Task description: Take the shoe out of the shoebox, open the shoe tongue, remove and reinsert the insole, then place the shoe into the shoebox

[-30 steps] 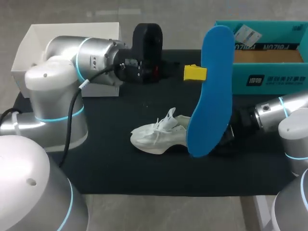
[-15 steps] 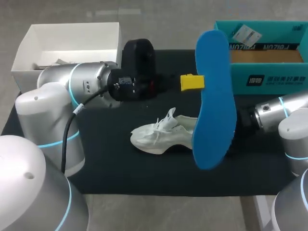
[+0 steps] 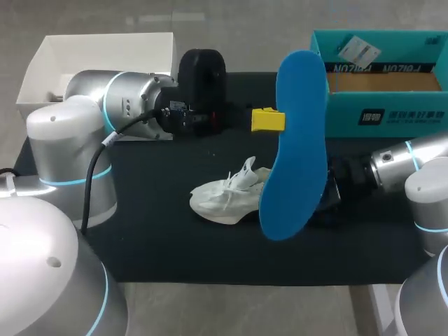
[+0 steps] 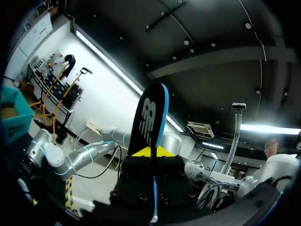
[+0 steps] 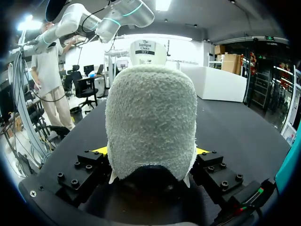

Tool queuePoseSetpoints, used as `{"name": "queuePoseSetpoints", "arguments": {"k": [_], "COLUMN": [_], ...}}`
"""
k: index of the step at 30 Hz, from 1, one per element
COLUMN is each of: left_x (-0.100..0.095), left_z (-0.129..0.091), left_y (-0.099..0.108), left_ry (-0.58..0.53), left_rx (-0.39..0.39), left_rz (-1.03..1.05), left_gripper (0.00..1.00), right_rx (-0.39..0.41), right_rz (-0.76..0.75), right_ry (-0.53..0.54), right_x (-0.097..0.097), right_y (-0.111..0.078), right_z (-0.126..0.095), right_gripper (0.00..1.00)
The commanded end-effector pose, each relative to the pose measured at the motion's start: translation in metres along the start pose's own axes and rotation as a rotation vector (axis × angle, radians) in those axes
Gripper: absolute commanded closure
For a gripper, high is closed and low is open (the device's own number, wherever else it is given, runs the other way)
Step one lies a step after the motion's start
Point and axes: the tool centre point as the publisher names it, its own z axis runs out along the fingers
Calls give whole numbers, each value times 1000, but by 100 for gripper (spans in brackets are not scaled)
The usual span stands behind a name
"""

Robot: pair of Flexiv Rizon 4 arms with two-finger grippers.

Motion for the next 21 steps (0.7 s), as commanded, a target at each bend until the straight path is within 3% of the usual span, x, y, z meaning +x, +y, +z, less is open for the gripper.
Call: {"name": "queuePoseSetpoints", "arguments": {"k": [1, 21], "left_x": [-6, -3], "left_z": [0, -1], "left_y": [-3, 2], "left_ry": [104, 90], "left_rx": [4, 36], "left_rz": [10, -2], "left_gripper": [100, 100], "right_rx": [2, 2], "right_rz": [0, 0], "right_ry": [-1, -1], "right_x": [0, 0], "right_y": [0, 0], "right_z": [2, 2], "right_gripper": [100, 100]}}
